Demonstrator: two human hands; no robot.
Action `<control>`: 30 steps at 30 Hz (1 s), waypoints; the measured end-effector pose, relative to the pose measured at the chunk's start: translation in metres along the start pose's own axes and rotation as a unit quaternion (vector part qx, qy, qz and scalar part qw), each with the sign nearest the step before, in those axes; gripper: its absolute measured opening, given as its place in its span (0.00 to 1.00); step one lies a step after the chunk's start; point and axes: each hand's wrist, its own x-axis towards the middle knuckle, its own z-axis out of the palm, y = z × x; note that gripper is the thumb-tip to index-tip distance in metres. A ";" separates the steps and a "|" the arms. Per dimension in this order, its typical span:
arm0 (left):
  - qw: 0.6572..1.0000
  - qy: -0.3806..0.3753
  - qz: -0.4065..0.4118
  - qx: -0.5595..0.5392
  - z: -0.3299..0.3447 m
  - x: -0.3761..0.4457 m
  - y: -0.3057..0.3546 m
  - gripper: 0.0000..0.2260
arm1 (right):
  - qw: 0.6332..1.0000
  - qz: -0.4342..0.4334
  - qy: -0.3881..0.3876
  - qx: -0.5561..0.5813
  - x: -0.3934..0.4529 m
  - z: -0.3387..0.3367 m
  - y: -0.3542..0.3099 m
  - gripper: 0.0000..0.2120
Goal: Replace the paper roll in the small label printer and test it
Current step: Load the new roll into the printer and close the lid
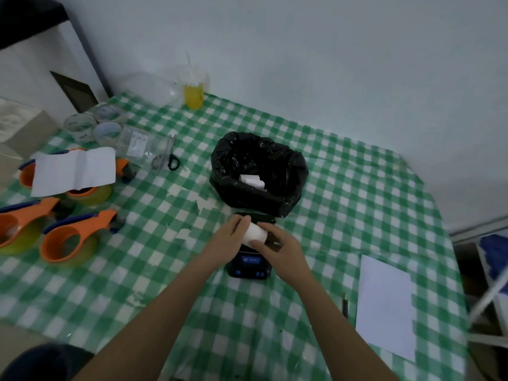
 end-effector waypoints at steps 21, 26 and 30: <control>0.911 0.070 0.159 0.375 0.013 0.029 -0.060 0.12 | 0.962 0.020 -0.018 -0.271 0.052 0.012 0.058 0.19; 0.912 0.089 0.142 0.375 0.021 0.038 -0.056 0.08 | 0.958 0.018 -0.029 -0.286 0.060 0.013 0.061 0.19; 0.904 0.088 0.133 0.397 0.023 0.041 -0.056 0.09 | 0.950 0.002 -0.035 -0.311 0.063 0.013 0.060 0.19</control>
